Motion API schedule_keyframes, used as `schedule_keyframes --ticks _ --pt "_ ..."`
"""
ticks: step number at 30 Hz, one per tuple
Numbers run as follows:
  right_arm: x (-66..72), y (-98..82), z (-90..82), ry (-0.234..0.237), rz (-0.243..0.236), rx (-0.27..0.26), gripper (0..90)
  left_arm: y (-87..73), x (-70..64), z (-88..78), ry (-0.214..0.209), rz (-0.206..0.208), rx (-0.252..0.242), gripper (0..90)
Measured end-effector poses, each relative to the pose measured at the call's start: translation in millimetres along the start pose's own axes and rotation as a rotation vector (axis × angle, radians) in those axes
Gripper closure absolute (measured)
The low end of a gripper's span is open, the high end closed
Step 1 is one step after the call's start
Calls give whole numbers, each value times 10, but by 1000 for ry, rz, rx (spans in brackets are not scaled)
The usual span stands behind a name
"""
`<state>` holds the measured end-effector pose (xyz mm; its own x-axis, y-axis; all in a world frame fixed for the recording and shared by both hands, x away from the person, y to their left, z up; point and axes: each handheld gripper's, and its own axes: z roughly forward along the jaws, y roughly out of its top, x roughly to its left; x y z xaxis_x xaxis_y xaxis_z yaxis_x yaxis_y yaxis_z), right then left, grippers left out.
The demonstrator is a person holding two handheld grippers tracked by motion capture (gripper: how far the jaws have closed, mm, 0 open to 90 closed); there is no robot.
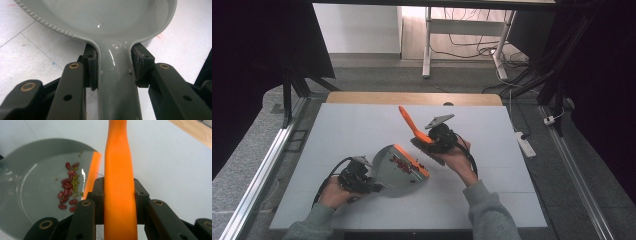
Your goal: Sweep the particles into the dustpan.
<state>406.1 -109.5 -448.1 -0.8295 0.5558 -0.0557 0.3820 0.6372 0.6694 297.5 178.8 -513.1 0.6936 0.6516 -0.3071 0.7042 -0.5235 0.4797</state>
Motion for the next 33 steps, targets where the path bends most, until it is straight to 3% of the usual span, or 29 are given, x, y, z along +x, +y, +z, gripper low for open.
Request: schedule_keyframes --ticks 7,14,26,33 --pt "-108 -108 16 -12 25 21 703 -7 -4 3 4 3 -1 612" --pt "-161 -156 141 -29 44 60 703 -9 -5 6 4 4 -1 612" --pt "-69 -156 254 -19 36 111 704 -9 -7 5 4 4 -1 612" --pt "65 -161 286 -4 26 133 704 -8 -10 6 5 4 -1 613"
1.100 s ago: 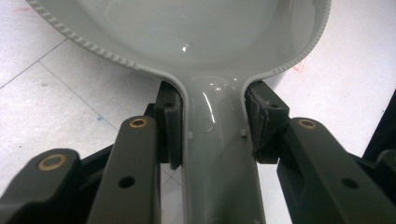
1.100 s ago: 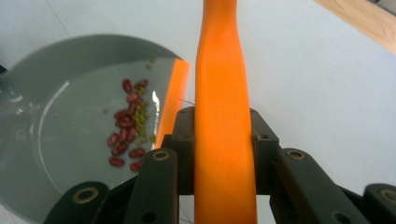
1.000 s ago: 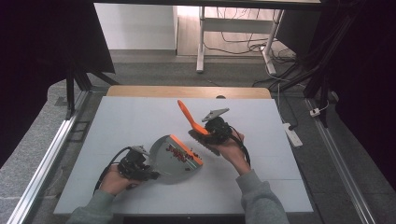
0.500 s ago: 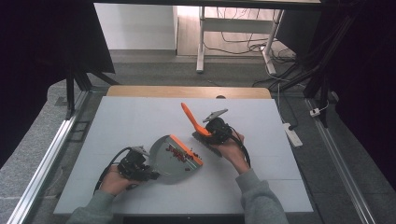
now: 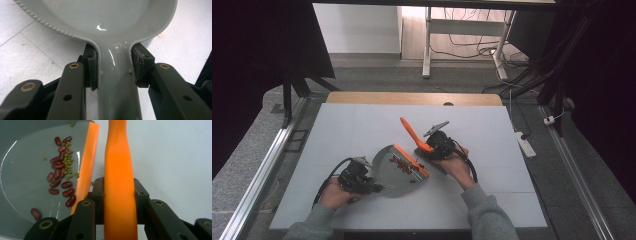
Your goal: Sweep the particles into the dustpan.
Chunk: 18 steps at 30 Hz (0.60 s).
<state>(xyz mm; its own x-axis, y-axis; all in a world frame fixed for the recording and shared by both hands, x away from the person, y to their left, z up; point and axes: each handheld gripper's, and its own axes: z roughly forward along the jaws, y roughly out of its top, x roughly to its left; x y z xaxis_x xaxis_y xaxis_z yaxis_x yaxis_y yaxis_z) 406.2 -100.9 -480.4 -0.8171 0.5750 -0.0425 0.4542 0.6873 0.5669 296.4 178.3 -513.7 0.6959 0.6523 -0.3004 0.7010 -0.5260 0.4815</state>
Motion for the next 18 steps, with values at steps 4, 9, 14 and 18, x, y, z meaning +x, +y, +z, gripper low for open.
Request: schedule_keyframes --ticks 4,9,14,18 --pt "88 21 15 6 -9 5 704 1 -6 -1 0 0 0 612" --pt "129 27 25 23 -9 -2 704 1 -4 1 0 0 0 613" --pt "153 30 29 48 2 -11 704 0 -1 2 -1 -1 1 612" --pt "184 42 23 71 6 -25 704 0 -2 2 -1 -1 1 612"
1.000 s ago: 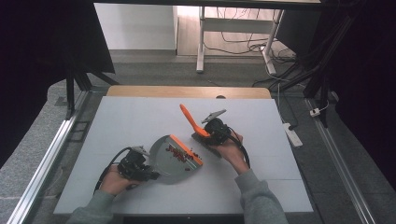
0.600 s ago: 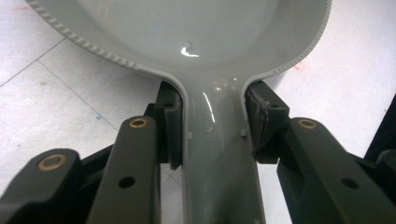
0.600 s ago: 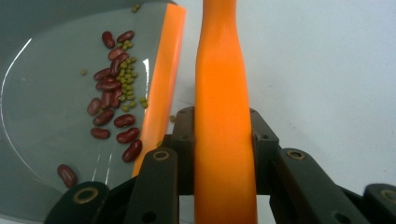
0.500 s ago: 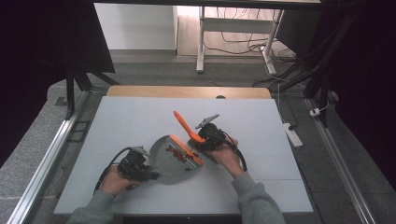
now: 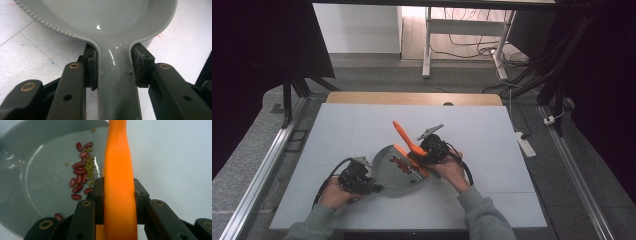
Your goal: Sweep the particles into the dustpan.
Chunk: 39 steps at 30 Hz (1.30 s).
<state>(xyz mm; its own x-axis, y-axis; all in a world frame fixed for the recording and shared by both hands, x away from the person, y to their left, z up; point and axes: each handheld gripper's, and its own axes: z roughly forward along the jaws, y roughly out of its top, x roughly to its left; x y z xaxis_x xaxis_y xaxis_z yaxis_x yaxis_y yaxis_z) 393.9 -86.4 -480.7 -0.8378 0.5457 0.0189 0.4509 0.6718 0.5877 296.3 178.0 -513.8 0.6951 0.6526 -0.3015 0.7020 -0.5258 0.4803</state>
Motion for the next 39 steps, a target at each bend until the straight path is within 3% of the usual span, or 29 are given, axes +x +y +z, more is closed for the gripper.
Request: schedule_keyframes --ticks 4,9,11,20,29,39 --pt "67 34 -5 43 -4 -21 704 0 1 2 -1 1 0 612" --pt "210 91 -8 88 -52 -42 704 0 1 2 0 2 1 612" --pt "218 112 -53 81 -58 -69 704 0 1 2 0 2 1 612" --pt "-5 81 -287 23 -4 -132 704 -2 0 3 0 2 -1 612" --pt "-196 2 -295 -17 34 -114 704 -5 0 6 3 3 -4 612" --pt "-306 -79 -279 -41 65 -98 704 -11 -2 9 4 4 -9 612"
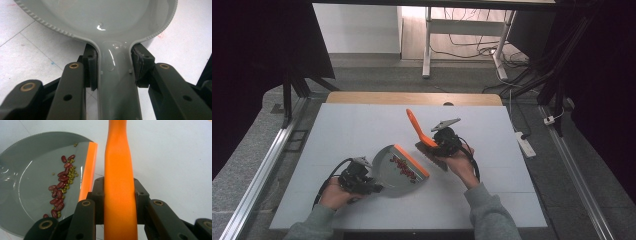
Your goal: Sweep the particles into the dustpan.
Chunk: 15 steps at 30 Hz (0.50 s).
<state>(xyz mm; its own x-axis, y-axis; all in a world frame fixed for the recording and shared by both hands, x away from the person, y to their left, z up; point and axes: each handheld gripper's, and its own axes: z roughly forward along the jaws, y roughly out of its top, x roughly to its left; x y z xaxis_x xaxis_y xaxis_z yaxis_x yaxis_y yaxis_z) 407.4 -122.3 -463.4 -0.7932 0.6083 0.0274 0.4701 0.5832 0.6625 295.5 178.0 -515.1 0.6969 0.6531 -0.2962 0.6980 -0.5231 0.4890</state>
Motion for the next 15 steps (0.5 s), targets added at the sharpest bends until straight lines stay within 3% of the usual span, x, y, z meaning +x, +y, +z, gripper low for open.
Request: schedule_keyframes --ticks 15 --pt "-67 -85 -220 3 -5 -59 704 -18 -2 -38 16 -7 -45 612"
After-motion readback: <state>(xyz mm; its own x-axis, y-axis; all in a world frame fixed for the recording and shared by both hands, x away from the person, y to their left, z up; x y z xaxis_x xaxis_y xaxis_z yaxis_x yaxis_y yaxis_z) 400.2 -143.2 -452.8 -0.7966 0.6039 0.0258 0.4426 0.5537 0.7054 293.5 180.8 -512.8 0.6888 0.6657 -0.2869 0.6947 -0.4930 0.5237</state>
